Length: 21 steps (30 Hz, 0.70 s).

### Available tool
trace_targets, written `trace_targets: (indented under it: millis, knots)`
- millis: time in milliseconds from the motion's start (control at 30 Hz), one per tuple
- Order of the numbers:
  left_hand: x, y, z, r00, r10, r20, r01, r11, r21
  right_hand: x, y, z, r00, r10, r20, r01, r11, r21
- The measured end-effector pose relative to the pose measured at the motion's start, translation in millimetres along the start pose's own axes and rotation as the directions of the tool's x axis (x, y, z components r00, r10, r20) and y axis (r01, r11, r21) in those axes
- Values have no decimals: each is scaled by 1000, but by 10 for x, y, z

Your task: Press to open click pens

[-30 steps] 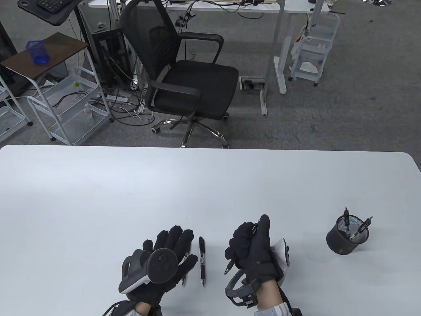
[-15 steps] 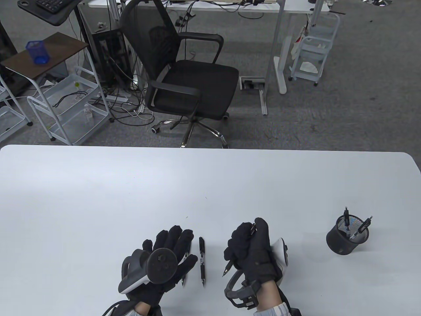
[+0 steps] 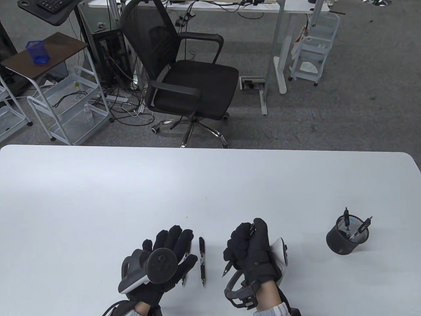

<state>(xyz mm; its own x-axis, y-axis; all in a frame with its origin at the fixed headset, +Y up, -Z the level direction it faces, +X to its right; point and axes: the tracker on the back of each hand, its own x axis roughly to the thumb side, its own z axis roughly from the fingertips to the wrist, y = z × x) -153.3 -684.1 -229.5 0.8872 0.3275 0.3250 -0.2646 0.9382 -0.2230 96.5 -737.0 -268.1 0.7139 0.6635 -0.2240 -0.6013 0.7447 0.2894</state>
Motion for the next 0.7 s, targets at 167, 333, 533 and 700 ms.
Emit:
trace_targets:
  millis: [167,333,533,700]
  knots:
    - [0,0,0,1000,0,0,0,1000,0,-7,8,1,1000,-8,-9,8,1000,0]
    - [-4,2,2,1000,1,0,-1,1000,1,-14,14,-1,1000,-19,-12,19,1000,-2]
    - [-5,1,3,1000,-1,0,1,1000,-1,-12,25,-1,999,-30,-12,30,1000,2]
    - [-6,1,2,1000,1,0,-1,1000,-1,-7,24,-10,1000,-29,0,29,999,13]
